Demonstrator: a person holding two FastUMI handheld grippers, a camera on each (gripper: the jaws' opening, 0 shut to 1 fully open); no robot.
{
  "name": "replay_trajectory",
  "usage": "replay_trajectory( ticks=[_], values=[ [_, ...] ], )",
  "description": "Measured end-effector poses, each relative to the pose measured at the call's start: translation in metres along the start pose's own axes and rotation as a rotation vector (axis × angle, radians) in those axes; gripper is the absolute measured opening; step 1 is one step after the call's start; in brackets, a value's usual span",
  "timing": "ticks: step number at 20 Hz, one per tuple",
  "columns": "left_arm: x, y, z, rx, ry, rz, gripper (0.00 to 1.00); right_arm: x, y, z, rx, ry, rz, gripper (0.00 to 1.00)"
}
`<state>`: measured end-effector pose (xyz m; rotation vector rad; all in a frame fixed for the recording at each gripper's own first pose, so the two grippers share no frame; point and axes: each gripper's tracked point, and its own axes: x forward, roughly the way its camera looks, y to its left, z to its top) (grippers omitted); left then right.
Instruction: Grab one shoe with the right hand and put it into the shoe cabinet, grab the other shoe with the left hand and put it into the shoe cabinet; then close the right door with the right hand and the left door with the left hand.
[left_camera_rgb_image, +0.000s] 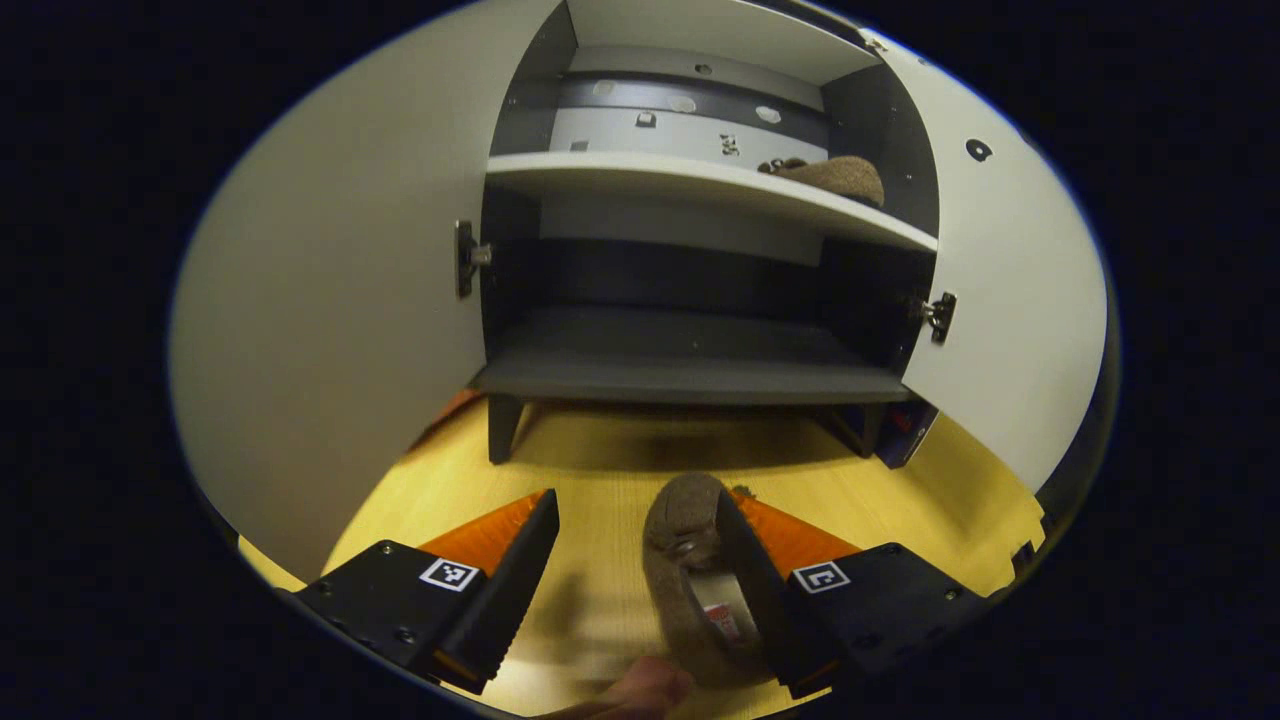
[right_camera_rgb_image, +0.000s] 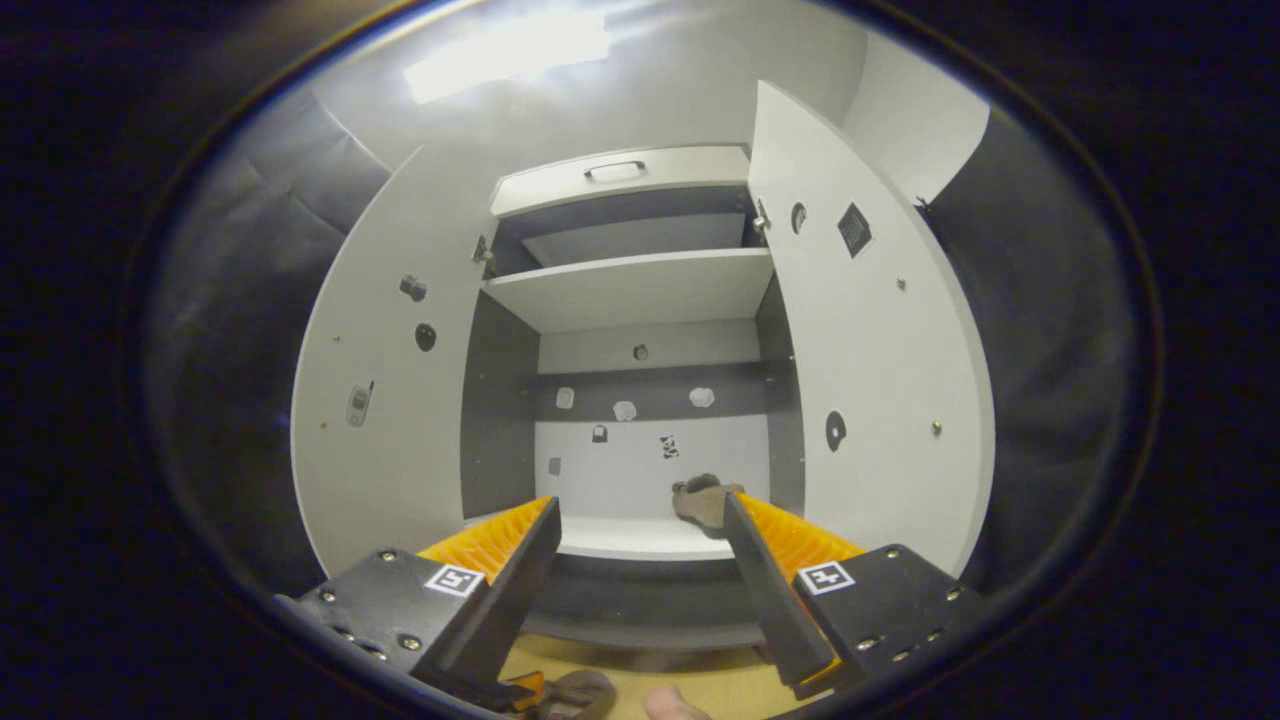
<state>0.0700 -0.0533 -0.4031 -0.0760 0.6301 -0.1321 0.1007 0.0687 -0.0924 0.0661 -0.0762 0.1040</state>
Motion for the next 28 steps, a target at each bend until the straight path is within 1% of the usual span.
replay_trajectory(
  ticks=[2, 3, 5, 9, 11, 12, 13, 14, 15, 17, 20, 22, 24, 26, 28],
  values=[
    [0.006, -0.006, -0.019, -0.012, 0.035, -0.03, 0.98, -0.008, -0.002, -0.01, -0.014, 0.003, -0.018, 0.98],
    [0.007, -0.013, -0.029, -0.013, 0.055, -0.058, 0.98, -0.01, -0.001, -0.015, -0.008, 0.005, -0.016, 0.98],
    [0.011, -0.018, -0.041, -0.01, 0.077, -0.08, 0.98, -0.008, -0.002, -0.028, 0.016, 0.024, -0.015, 0.98],
    [0.016, -0.013, -0.066, 0.025, 0.154, -0.04, 0.97, -0.003, -0.018, -0.068, 0.041, 0.126, -0.058, 0.98],
    [0.019, -0.007, -0.066, 0.019, 0.152, -0.034, 0.97, -0.002, -0.022, -0.081, 0.068, 0.15, -0.068, 0.98],
    [0.022, -0.007, -0.064, 0.026, 0.144, -0.035, 0.97, -0.003, -0.023, -0.085, 0.078, 0.159, -0.07, 0.98],
    [0.025, -0.006, -0.067, 0.045, 0.162, -0.041, 0.97, -0.003, -0.024, -0.09, 0.082, 0.169, -0.07, 0.98],
    [0.027, -0.013, -0.07, 0.055, 0.182, -0.086, 0.79, -0.004, -0.025, -0.093, 0.082, 0.178, -0.071, 0.99],
    [0.027, -0.022, -0.075, 0.053, 0.226, -0.127, 0.61, -0.004, -0.026, -0.096, 0.078, 0.184, -0.072, 0.98],
    [0.027, -0.024, -0.075, 0.07, 0.226, -0.128, 0.25, -0.006, -0.028, -0.094, 0.071, 0.18, -0.075, 0.98],
    [0.025, -0.021, -0.073, 0.065, 0.209, -0.118, 0.05, -0.012, -0.03, -0.088, 0.067, 0.164, -0.073, 0.98],
    [0.018, -0.022, -0.062, 0.083, 0.179, -0.111, 0.02, -0.015, -0.032, -0.085, 0.056, 0.16, -0.074, 0.98],
    [0.007, -0.023, -0.041, 0.103, 0.127, -0.099, 0.02, -0.019, -0.035, -0.078, 0.047, 0.148, -0.075, 0.98],
    [-0.007, -0.025, -0.012, 0.115, 0.052, -0.093, 0.02, -0.022, -0.039, -0.07, 0.044, 0.135, -0.08, 0.98],
    [-0.021, -0.025, 0.02, 0.1, -0.014, -0.085, 0.01, -0.024, -0.043, -0.06, 0.045, 0.115, -0.081, 0.98]
  ],
)
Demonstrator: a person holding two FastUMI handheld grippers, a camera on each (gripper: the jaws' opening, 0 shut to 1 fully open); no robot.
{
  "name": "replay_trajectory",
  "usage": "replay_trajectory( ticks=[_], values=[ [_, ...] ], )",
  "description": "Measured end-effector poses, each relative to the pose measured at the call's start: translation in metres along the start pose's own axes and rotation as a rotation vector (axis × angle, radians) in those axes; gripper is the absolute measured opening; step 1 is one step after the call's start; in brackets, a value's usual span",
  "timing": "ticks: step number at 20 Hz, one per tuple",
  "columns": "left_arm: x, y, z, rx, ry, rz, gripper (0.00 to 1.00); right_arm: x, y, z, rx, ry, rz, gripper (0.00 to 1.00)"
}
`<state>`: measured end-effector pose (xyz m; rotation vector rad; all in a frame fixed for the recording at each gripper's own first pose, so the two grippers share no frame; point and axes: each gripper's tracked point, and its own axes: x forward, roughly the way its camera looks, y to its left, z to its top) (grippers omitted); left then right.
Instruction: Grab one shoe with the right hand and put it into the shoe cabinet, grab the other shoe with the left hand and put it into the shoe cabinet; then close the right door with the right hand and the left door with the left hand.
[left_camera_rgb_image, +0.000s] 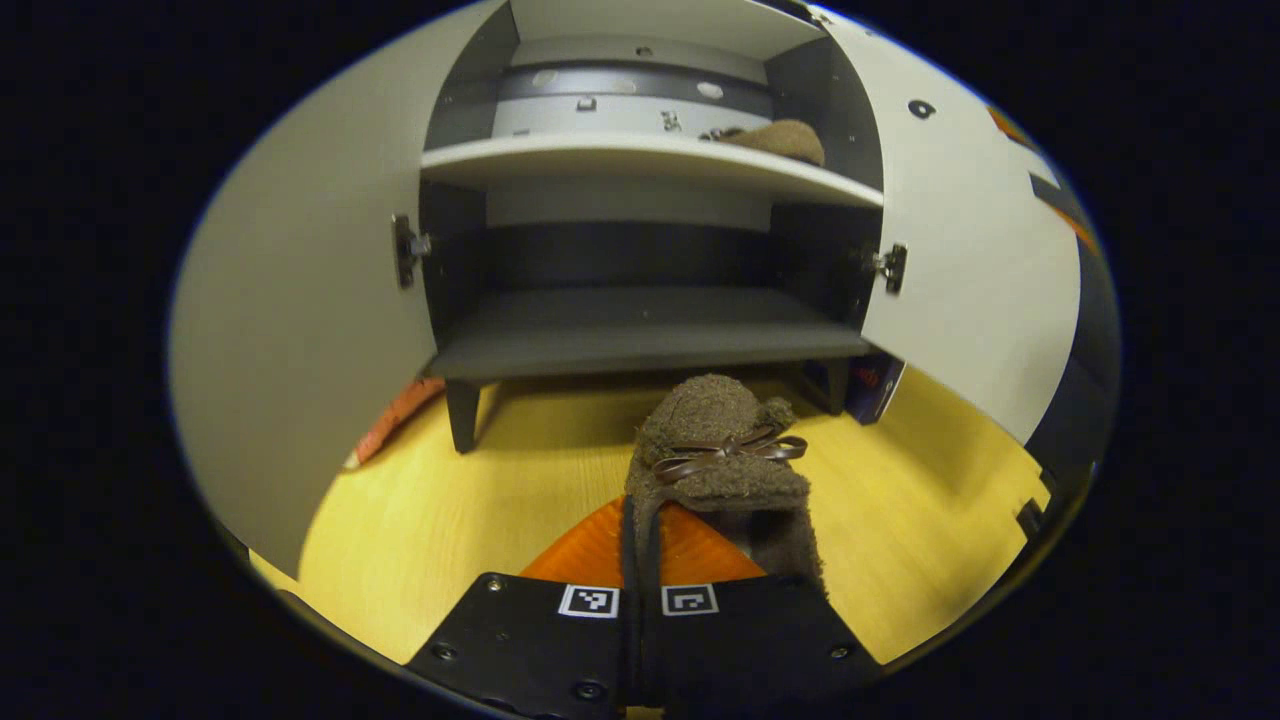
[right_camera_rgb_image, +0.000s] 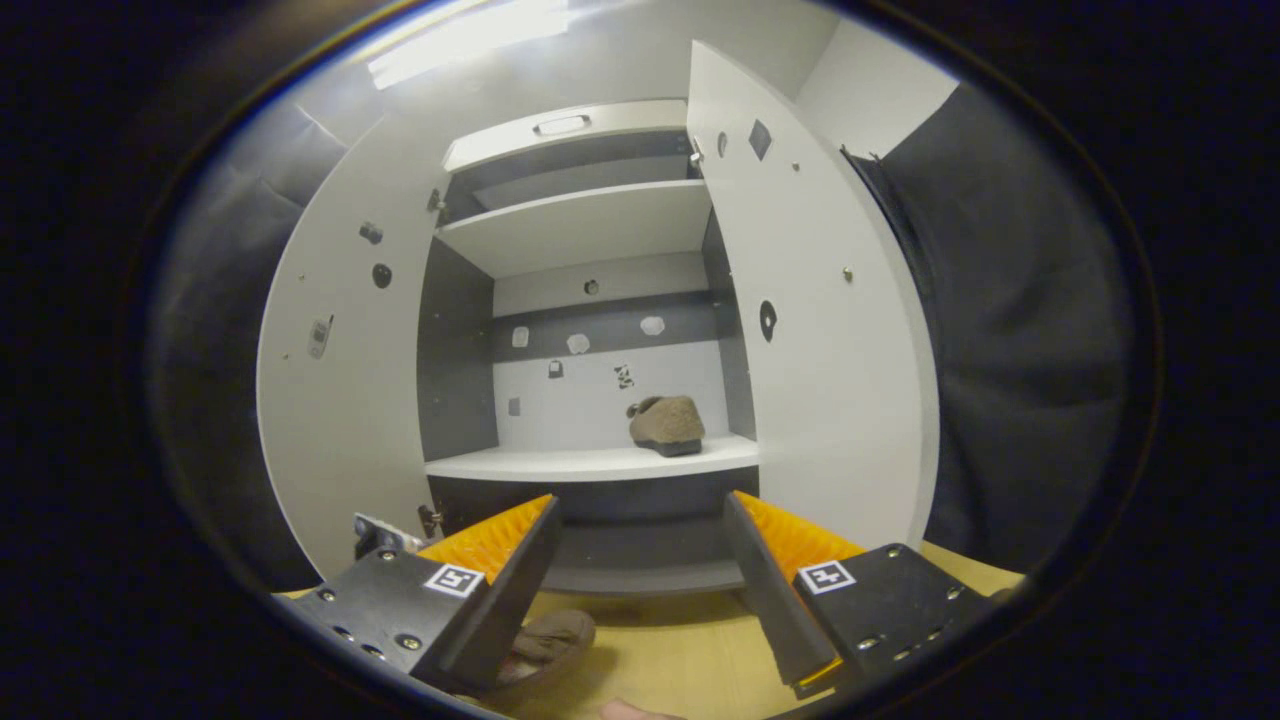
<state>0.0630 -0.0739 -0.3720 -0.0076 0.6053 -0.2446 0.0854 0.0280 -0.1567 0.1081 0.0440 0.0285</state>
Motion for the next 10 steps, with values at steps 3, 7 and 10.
replay_trajectory(
  ticks=[3, 7, 10],
  values=[
    [-0.014, 0.01, 0.049, -0.013, -0.094, 0.037, 0.01, -0.005, -0.004, 0.012, -0.001, -0.024, 0.007, 0.98],
    [-0.029, 0.02, 0.111, -0.019, -0.203, 0.076, 0.01, -0.007, -0.011, 0.021, -0.025, -0.029, 0.014, 0.98],
    [-0.037, 0.027, 0.154, -0.012, -0.29, 0.095, 0.01, -0.005, -0.018, 0.019, -0.019, -0.013, 0.016, 0.98]
  ],
)
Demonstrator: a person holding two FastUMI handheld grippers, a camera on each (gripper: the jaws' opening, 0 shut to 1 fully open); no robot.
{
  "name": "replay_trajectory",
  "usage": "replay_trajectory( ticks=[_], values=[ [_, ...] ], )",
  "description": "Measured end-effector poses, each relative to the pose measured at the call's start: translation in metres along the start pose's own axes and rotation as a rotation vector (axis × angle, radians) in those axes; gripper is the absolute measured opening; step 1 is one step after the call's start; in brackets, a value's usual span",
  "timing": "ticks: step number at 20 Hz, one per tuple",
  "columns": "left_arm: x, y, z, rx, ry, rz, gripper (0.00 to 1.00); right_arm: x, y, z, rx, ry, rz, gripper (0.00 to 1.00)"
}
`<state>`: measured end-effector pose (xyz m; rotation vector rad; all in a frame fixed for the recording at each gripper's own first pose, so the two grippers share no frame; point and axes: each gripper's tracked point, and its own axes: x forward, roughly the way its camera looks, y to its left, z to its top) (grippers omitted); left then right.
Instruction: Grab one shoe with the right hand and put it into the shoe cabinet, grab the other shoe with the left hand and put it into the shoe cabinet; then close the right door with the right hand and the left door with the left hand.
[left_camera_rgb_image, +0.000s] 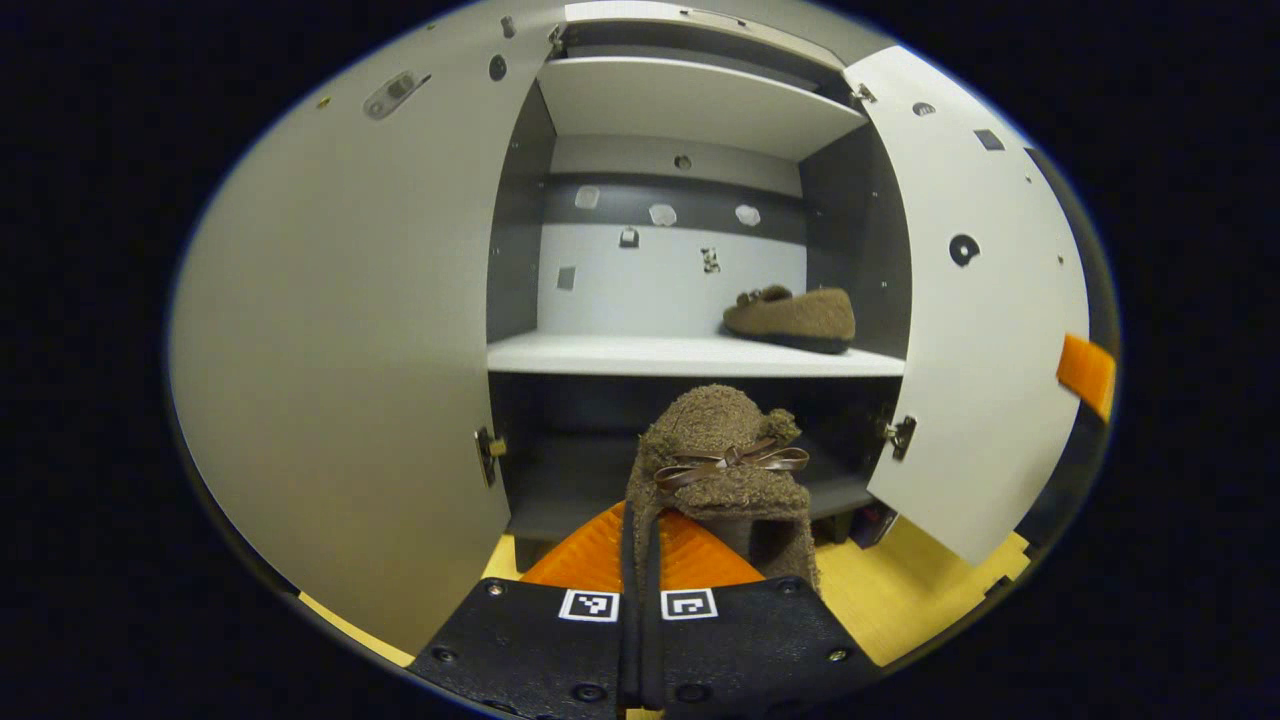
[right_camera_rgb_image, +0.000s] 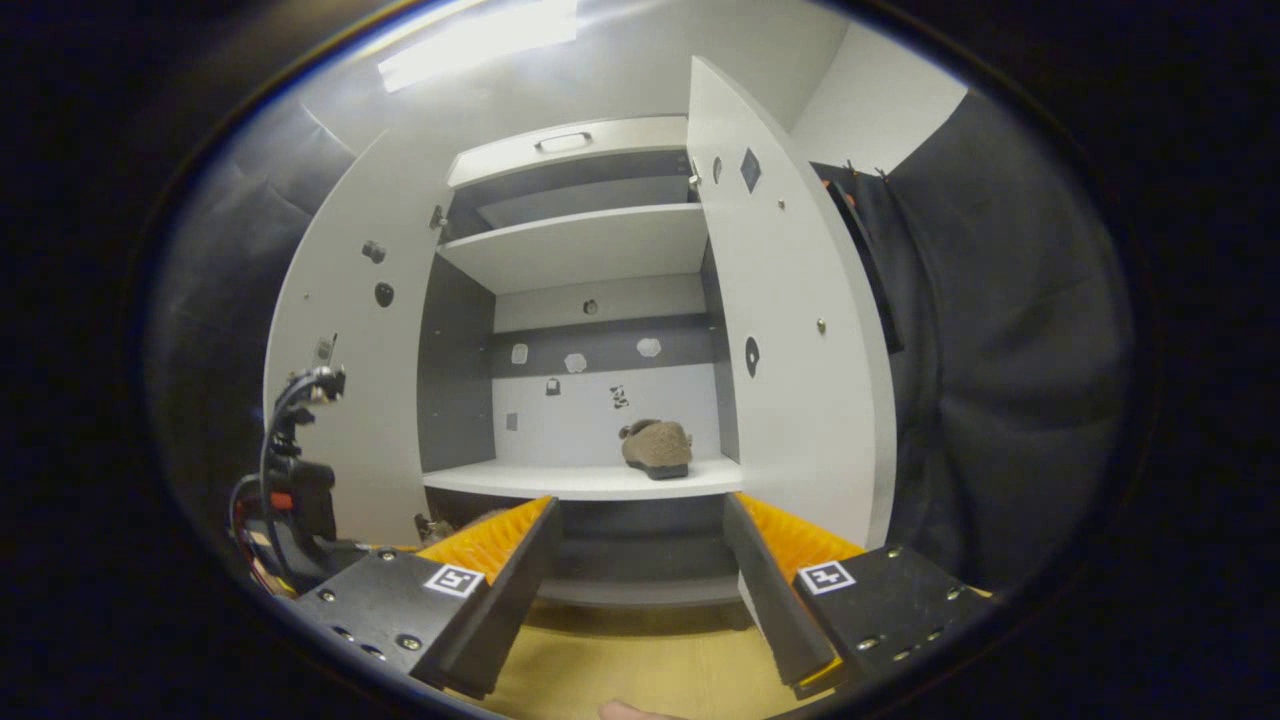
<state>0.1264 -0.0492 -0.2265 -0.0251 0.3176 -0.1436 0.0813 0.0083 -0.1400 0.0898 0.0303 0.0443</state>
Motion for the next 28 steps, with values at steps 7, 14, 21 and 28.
replay_trajectory(
  ticks=[7, 14, 21, 28],
  values=[
    [0.019, -0.013, 0.12, -0.007, -0.196, -0.005, 0.01, 0.002, -0.003, -0.008, -0.053, 0.018, 0.049, 0.98],
    [0.052, -0.042, 0.226, -0.027, -0.321, -0.024, 0.01, -0.006, -0.014, 0.001, -0.036, -0.031, 0.057, 0.99],
    [0.124, -0.03, 0.25, -0.094, -0.228, 0.036, 0.01, -0.023, -0.034, 0.01, 0.026, -0.087, 0.045, 0.98],
    [0.205, -0.011, 0.179, -0.161, 0.016, 0.093, 0.01, -0.018, -0.043, 0.002, 0.027, -0.078, 0.028, 0.98]
  ],
)
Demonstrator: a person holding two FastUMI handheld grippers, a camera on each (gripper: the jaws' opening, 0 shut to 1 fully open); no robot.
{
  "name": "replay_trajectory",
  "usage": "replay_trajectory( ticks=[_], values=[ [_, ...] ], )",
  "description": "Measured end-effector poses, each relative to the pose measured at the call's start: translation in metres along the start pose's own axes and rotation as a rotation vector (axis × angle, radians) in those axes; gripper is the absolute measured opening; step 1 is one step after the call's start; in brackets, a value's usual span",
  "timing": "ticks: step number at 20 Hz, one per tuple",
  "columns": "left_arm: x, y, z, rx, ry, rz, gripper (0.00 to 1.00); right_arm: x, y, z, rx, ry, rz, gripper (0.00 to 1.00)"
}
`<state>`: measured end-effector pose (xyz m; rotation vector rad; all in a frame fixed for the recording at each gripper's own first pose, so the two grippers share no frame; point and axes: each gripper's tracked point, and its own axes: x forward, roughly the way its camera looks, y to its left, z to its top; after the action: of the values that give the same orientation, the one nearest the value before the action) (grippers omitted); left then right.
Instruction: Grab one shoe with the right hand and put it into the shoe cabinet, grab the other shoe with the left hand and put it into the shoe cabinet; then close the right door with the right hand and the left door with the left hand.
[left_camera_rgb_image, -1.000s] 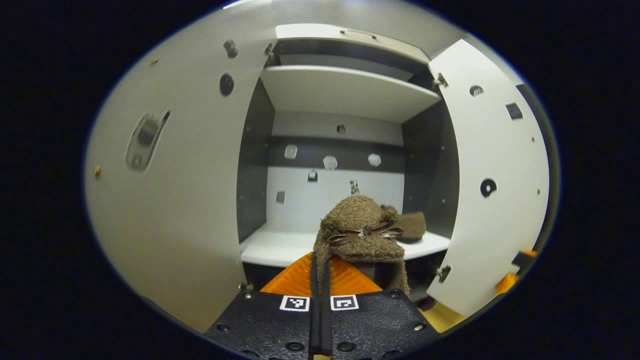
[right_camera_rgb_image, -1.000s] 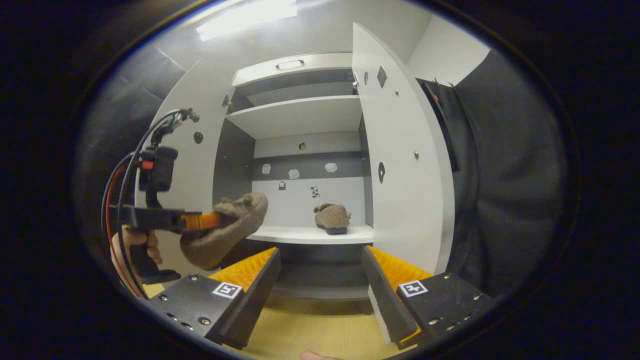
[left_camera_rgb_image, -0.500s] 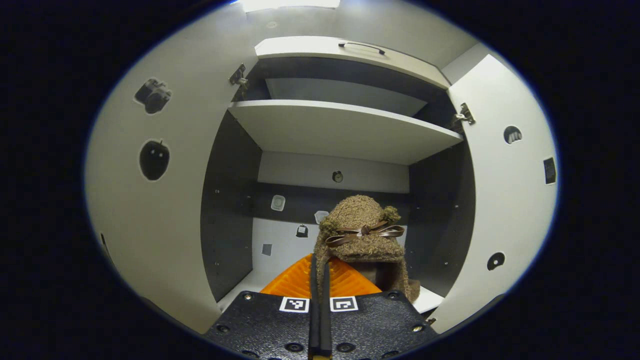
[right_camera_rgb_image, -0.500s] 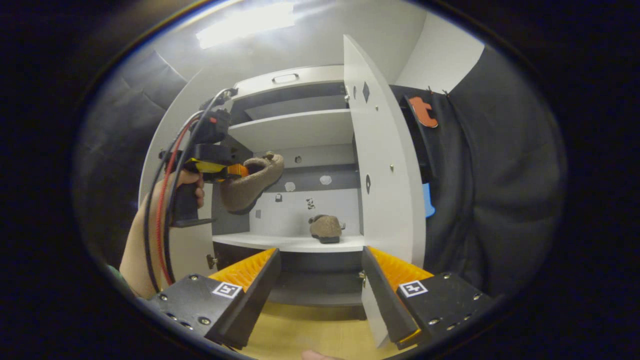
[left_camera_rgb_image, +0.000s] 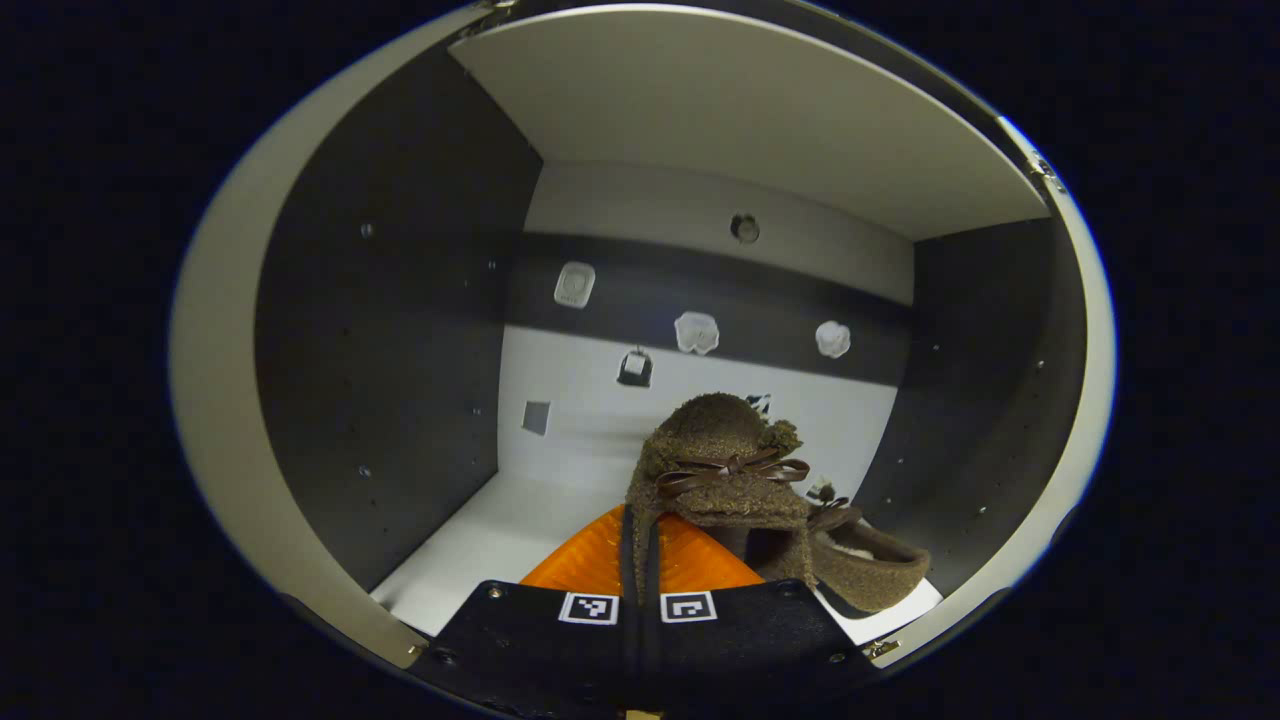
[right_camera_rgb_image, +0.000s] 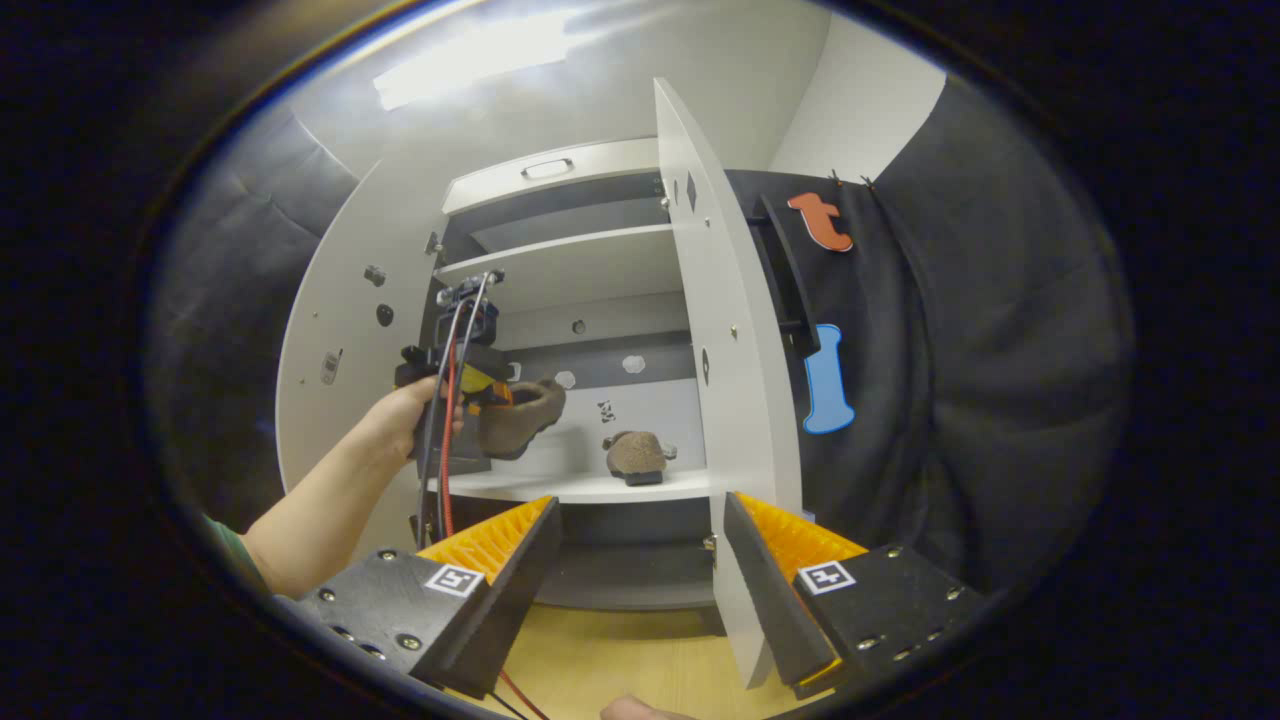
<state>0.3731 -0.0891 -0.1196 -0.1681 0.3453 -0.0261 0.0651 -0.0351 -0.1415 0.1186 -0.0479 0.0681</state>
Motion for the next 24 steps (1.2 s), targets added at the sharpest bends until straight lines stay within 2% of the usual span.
replay_trajectory(
  ticks=[1, 3, 5, 7, 8, 12, 13, 16, 18, 24],
  values=[
    [0.007, 0.003, -0.01, -0.018, 0.02, 0.006, 0.01, 0.0, 0.0, -0.002, 0.004, 0.004, 0.007, 0.98],
    [0.016, 0.008, -0.023, 0.03, 0.044, 0.015, 0.01, -0.001, 0.001, -0.006, 0.01, 0.017, 0.024, 0.98],
    [0.026, 0.016, -0.043, 0.025, 0.089, 0.04, 0.01, 0.001, 0.003, -0.009, 0.012, 0.019, 0.029, 0.98],
    [0.034, 0.02, -0.056, 0.037, 0.126, 0.014, 0.04, -0.001, 0.002, -0.01, 0.017, 0.022, 0.021, 0.98],
    [0.038, 0.026, -0.048, 0.033, 0.086, 0.031, 0.19, -0.003, 0.002, -0.01, 0.02, 0.024, 0.018, 0.98],
    [0.032, 0.047, -0.035, 0.099, 0.058, 0.1, 0.7, -0.008, -0.002, -0.005, 0.044, 0.015, 0.0, 0.98],
    [0.028, 0.048, -0.037, 0.105, 0.068, 0.113, 0.8, -0.01, -0.003, -0.005, 0.049, 0.014, -0.005, 0.98],
    [0.021, 0.049, -0.027, 0.164, 0.04, 0.129, 0.85, -0.031, -0.006, -0.014, 0.049, 0.023, -0.022, 0.98],
    [0.02, 0.043, -0.022, 0.211, 0.033, 0.111, 0.86, -0.045, -0.008, -0.022, 0.044, 0.044, -0.032, 0.98],
    [0.019, 0.043, -0.029, 0.308, 0.144, 0.119, 0.91, -0.069, -0.004, -0.013, 0.012, 0.056, -0.057, 0.98]
  ],
)
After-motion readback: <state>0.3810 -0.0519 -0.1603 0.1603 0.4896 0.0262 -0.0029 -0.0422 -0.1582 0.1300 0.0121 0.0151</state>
